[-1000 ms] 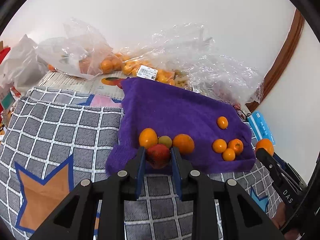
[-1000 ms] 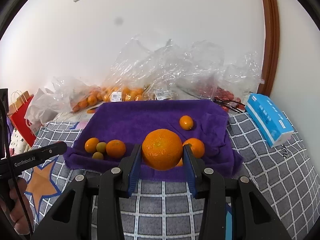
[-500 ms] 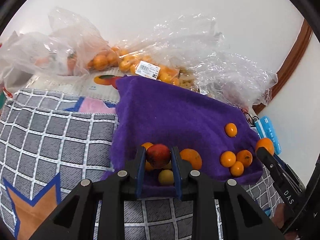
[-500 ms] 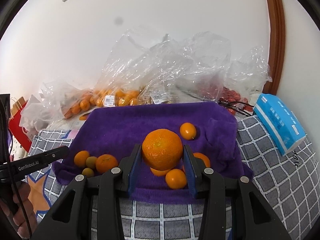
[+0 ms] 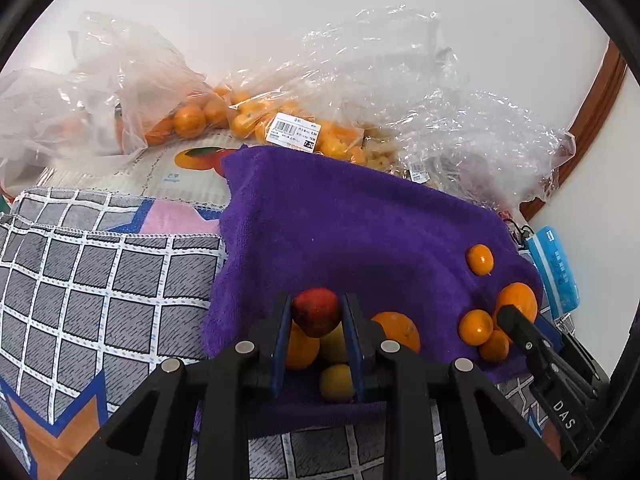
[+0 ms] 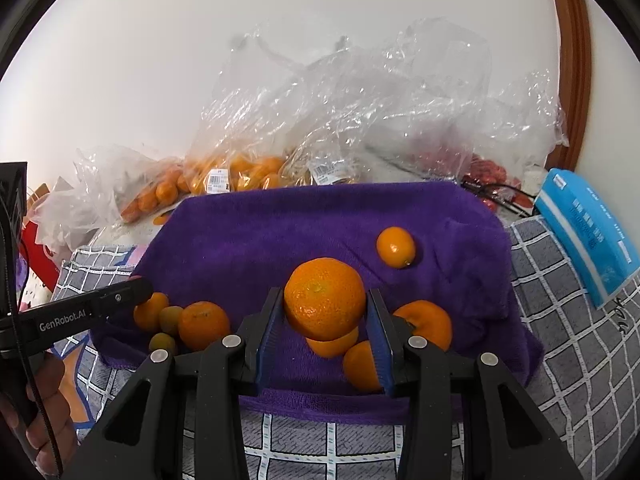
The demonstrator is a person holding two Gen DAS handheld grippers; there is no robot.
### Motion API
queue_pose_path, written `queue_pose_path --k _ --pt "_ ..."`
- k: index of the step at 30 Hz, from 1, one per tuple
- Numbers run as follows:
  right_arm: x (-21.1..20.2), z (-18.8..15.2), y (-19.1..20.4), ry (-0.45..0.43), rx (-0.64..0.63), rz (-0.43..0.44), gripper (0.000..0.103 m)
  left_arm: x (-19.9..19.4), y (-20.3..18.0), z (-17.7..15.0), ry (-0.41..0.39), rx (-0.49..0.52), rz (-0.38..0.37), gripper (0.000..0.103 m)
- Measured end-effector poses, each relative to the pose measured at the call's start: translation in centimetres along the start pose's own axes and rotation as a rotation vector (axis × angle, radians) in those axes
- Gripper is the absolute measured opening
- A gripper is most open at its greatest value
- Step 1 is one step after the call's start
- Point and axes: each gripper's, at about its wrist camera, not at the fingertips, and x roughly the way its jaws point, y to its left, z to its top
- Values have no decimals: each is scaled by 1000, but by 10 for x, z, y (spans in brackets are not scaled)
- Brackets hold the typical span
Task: Organize fruits
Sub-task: 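Lower the red fruit and orange onto the towel and open both grippers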
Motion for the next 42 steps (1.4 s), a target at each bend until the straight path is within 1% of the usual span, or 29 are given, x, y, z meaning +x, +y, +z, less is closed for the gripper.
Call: queue_pose_path --k 4,6,15,20,23,24,27,30,34,36,37,39,42 --pt "9 -3 2 22 -4 10 41 2 -2 -2 -17 15 20 24" --pt "13 -6 3 38 -4 22 41 2 -3 -2 -18 23 18 24" --pt "15 -10 14 30 -36 54 41 8 -4 1 -32 21 31 24" --pt "14 -13 23 23 -83 51 41 11 -2 1 -41 15 32 24" --pt "13 -15 29 18 -119 53 41 12 -3 0 -53 30 37 25" --pt "13 -16 31 14 -133 45 41 12 -3 -1 -55 33 44 26" --pt "12 -19 32 5 -153 31 41 11 -2 -1 -53 25 47 36" --pt "13 -19 31 4 -150 25 41 10 0 -1 -49 15 35 36" --pt "12 -21 28 -1 -139 11 41 9 0 -3 -43 17 39 43" --pt "12 -21 27 -1 -143 7 42 9 -1 -3 -32 17 40 43" --pt "12 -21 27 -1 -143 2 42 9 -1 -3 -27 17 42 43" --pt "12 -22 26 8 -138 -2 49 7 -2 -4 -22 16 49 44" --pt "9 -21 25 9 -129 -1 49 1 -3 -4 -25 17 59 50"
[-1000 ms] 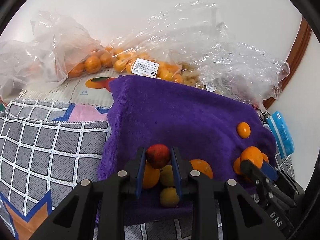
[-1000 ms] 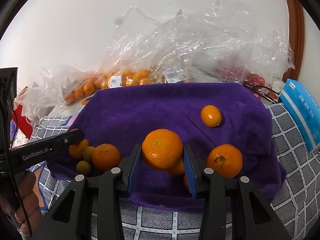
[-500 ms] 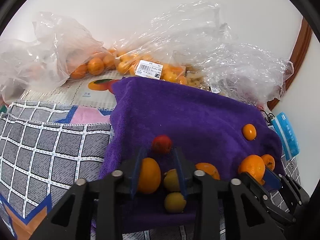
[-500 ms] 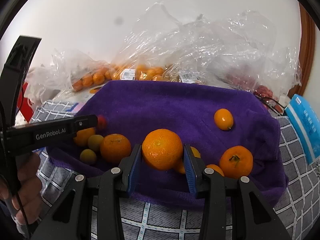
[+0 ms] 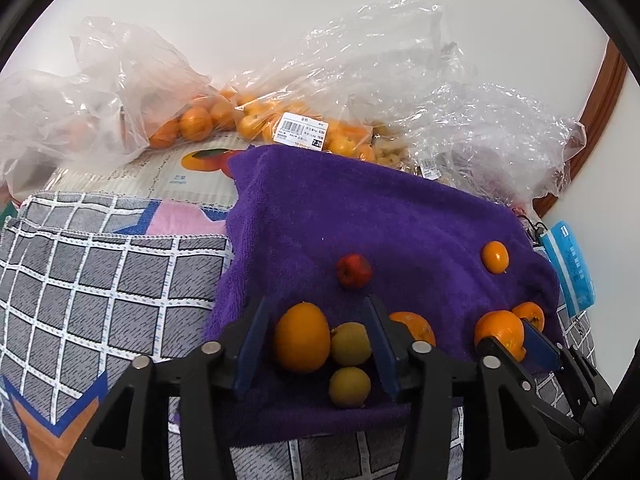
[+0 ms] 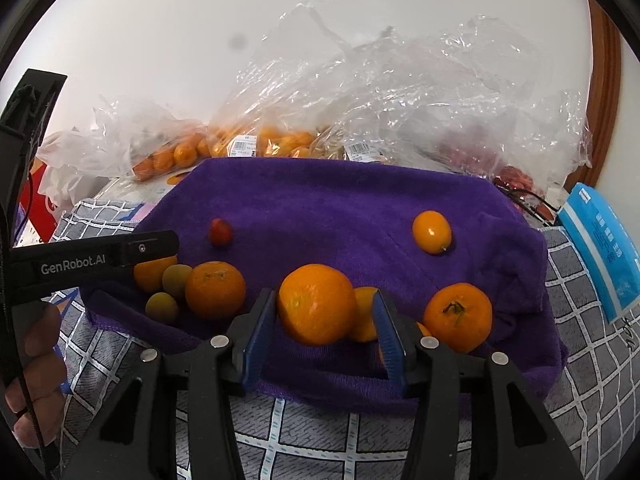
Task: Organize fruits
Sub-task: 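Lower the red fruit and orange onto the towel and open both grippers, then withdraw both open grippers from the purple towel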
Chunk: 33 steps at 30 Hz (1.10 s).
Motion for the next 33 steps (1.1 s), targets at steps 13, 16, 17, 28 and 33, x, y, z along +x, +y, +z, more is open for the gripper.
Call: queue_pose_path --k 13,16,17,28,33 --pt "-64 14 -15 -83 113 -49 59 -64 -12 -25 -62 64 94 76" --pt "-88 17 -16 -87 132 -71 60 -90 -21 -35 -101 90 116 81" --pt "-98 16 -16 -87 137 -77 60 -99 -24 -38 -114 94 119 82" --pt "-198 -8 -9 -83 154 -171 66 -184 -50 -79 -224 114 108 97" --pt "-226 -25 -13 -73 180 -204 81 -208 -62 -94 -240 138 99 102"
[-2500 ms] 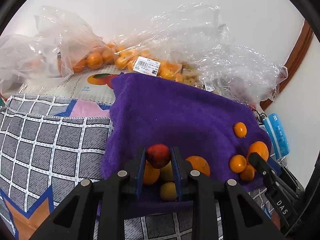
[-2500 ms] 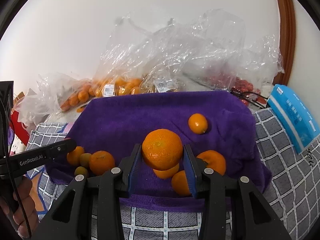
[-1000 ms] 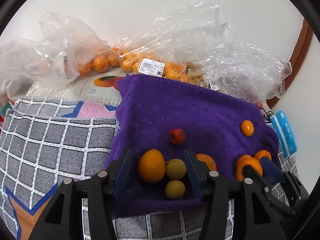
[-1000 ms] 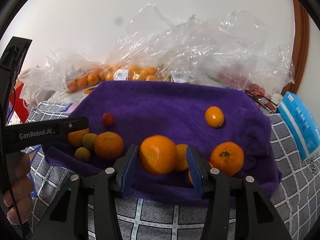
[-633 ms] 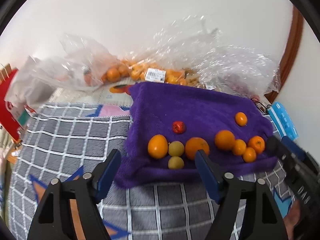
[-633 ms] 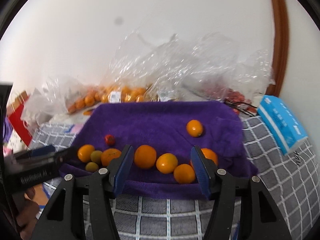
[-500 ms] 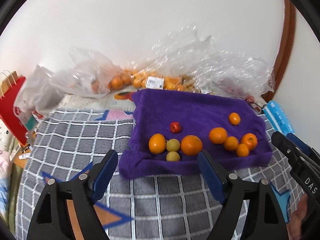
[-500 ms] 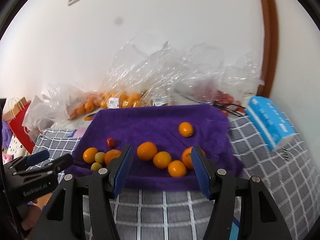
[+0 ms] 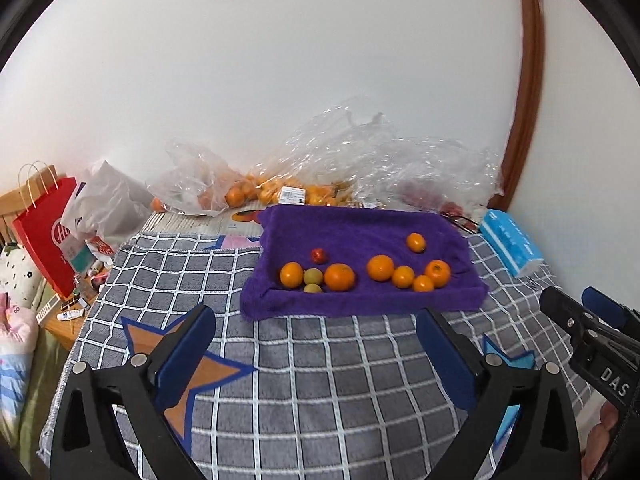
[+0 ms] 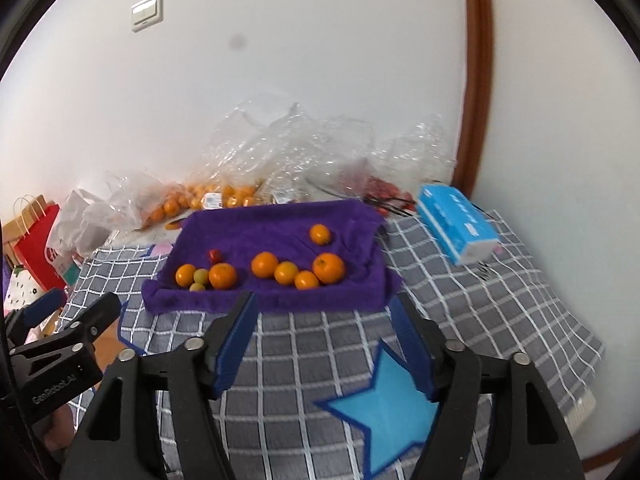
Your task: Organize fruits
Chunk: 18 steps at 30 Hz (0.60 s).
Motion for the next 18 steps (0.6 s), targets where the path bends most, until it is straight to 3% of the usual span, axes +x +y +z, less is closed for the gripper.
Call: queue_pose_path --k 2,6,18 --pt "-12 -5 -6 -24 21 23 92 -9 -2 -2 -12 10 6 102" --pt "-30 -11 -8 -49 7 10 99 -23 -6 -6 -28 25 21 102" --pt "-46 -19 -6 -48 -10 -7 101 -40 -10 -11 -34 21 19 102"
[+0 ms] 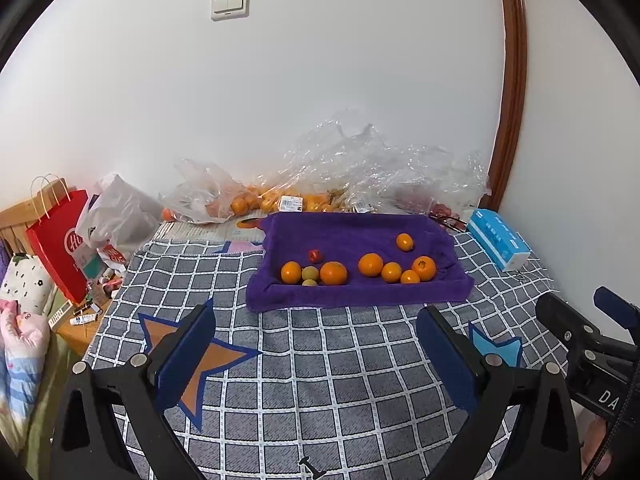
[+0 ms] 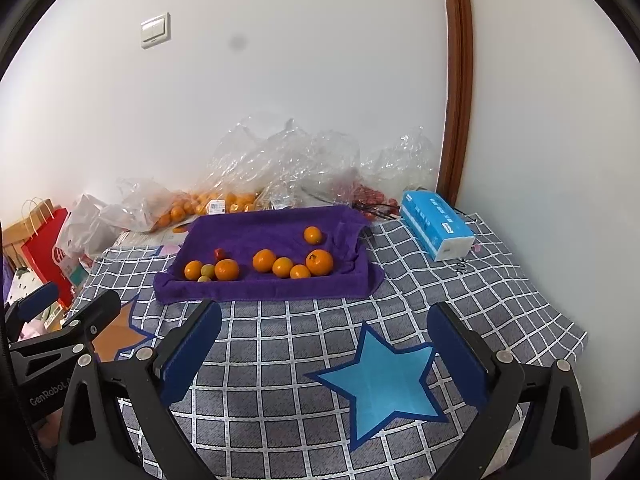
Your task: Organize fruits
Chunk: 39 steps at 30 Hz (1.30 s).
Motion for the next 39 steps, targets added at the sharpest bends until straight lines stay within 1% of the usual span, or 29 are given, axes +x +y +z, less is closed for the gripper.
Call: queue_pose_path --k 19,39 --pt "-6 1 -1 -12 1 -9 101 -1 5 1 9 -23 1 102" --pt "-7 0 -1 -10 9 -12 101 -3 6 1 7 -22 -3 102"
